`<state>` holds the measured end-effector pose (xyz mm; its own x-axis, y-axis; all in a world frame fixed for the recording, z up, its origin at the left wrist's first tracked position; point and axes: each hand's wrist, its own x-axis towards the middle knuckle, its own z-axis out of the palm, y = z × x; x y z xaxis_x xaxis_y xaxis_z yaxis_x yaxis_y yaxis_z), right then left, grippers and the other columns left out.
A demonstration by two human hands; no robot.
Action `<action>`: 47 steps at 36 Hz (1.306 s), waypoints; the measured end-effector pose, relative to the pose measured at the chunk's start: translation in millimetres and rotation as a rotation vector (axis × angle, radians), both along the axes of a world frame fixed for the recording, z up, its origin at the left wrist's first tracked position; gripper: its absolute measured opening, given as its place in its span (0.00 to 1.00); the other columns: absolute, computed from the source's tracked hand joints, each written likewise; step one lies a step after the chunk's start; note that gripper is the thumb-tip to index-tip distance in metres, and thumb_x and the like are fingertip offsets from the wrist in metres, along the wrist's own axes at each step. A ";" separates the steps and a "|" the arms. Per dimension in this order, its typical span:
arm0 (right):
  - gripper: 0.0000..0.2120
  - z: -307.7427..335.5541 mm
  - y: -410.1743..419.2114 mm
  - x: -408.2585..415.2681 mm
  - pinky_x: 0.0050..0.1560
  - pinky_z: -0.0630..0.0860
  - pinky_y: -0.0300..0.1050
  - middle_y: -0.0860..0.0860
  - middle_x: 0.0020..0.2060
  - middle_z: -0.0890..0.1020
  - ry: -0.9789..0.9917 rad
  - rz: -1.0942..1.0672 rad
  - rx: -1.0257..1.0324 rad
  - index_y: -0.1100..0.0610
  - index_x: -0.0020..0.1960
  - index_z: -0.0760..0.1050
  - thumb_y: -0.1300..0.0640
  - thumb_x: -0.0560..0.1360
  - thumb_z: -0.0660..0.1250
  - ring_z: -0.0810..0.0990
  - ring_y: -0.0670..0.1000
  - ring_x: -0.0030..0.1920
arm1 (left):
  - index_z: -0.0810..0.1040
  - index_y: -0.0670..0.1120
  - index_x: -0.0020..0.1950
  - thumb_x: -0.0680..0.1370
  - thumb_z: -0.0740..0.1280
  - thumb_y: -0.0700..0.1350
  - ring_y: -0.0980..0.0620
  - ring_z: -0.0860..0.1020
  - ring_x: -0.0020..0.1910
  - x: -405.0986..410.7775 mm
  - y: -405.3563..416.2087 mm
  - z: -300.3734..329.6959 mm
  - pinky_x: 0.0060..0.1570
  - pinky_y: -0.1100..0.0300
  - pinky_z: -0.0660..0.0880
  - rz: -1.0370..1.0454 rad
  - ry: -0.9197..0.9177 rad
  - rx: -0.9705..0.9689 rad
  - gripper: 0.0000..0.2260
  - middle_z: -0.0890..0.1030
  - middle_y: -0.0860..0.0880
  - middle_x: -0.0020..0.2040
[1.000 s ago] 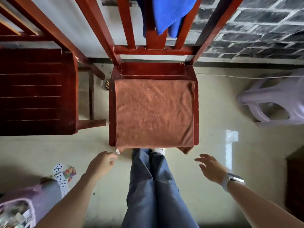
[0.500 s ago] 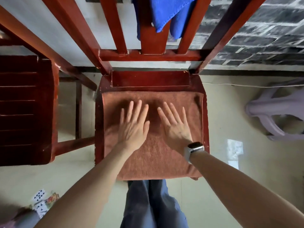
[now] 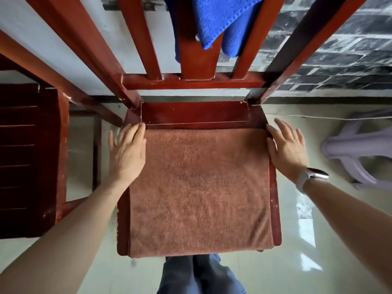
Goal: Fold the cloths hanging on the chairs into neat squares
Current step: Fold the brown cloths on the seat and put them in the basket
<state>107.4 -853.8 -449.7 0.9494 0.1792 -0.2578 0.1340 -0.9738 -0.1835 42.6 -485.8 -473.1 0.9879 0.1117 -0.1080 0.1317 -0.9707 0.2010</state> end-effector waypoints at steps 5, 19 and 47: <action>0.16 9.8 20.7 21.0 0.60 0.63 0.54 0.57 0.59 0.74 0.013 0.015 -0.005 0.56 0.63 0.73 0.55 0.77 0.59 0.69 0.59 0.61 | 0.77 0.41 0.59 0.75 0.65 0.38 0.37 0.73 0.53 30.1 10.9 16.5 0.56 0.43 0.67 -0.005 0.060 -0.050 0.13 0.78 0.40 0.51; 0.11 12.0 29.4 43.5 0.50 0.72 0.49 0.56 0.53 0.75 0.244 -0.089 -0.026 0.56 0.55 0.76 0.60 0.75 0.60 0.73 0.57 0.55 | 0.80 0.45 0.51 0.74 0.69 0.47 0.43 0.75 0.54 53.7 30.2 27.6 0.56 0.49 0.68 0.093 0.371 -0.049 0.09 0.79 0.44 0.52; 0.04 97.2 23.5 -5.3 0.46 0.74 0.50 0.61 0.50 0.75 -0.227 -0.270 0.492 0.65 0.47 0.75 0.66 0.73 0.63 0.75 0.56 0.43 | 0.79 0.39 0.47 0.74 0.68 0.39 0.38 0.78 0.40 -8.4 6.7 121.7 0.36 0.56 0.67 0.149 -0.323 -0.102 0.05 0.80 0.40 0.45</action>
<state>102.1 -830.4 -352.5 0.9995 -0.0292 0.0082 -0.0180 -0.7867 -0.6171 34.2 -479.1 -351.4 0.9464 0.2620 0.1888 0.1844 -0.9185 0.3498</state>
